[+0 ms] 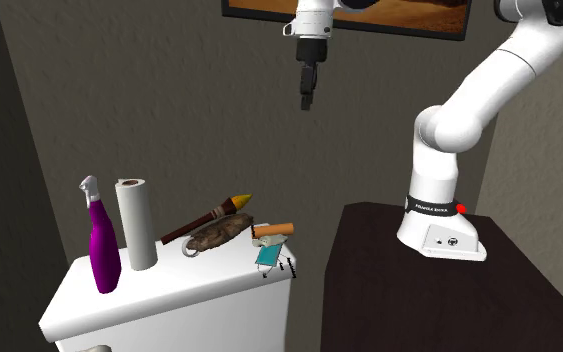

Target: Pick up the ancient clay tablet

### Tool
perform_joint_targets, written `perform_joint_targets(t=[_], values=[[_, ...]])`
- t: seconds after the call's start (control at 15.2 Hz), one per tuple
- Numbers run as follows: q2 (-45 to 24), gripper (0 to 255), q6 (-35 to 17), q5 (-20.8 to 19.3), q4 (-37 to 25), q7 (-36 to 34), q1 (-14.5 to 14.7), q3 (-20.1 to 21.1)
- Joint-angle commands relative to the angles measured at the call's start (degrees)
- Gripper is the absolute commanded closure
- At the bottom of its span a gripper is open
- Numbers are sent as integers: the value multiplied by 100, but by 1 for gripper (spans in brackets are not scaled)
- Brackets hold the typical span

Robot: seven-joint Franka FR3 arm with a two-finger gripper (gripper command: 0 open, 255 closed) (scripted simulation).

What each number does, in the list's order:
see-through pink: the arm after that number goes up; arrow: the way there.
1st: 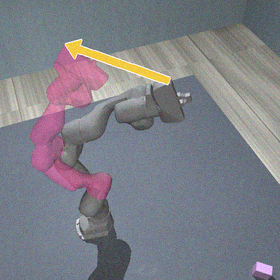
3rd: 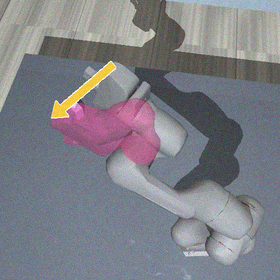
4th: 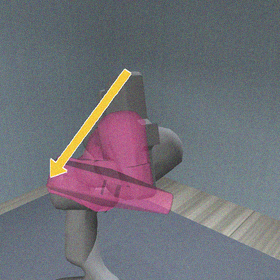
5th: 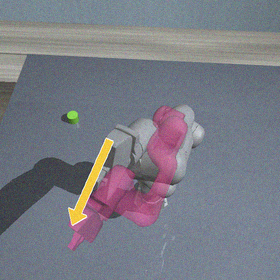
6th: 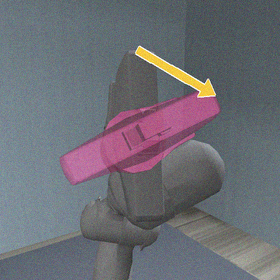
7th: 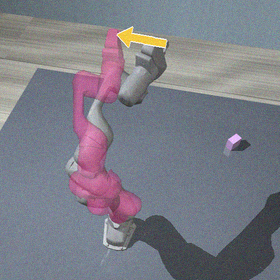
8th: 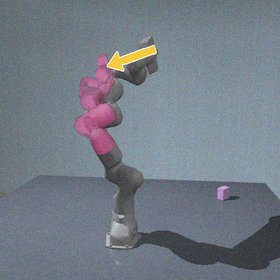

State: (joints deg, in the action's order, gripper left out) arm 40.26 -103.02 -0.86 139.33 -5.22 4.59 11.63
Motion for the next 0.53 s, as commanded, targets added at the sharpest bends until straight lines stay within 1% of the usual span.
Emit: perform_joint_targets(t=[0.0,0.26,0.46], values=[[-249,0,-442,-236,96,-86,71,364],[-845,0,-1240,-898,213,-331,63,1046],[-1368,0,-1773,-1578,242,-661,-65,1600]])
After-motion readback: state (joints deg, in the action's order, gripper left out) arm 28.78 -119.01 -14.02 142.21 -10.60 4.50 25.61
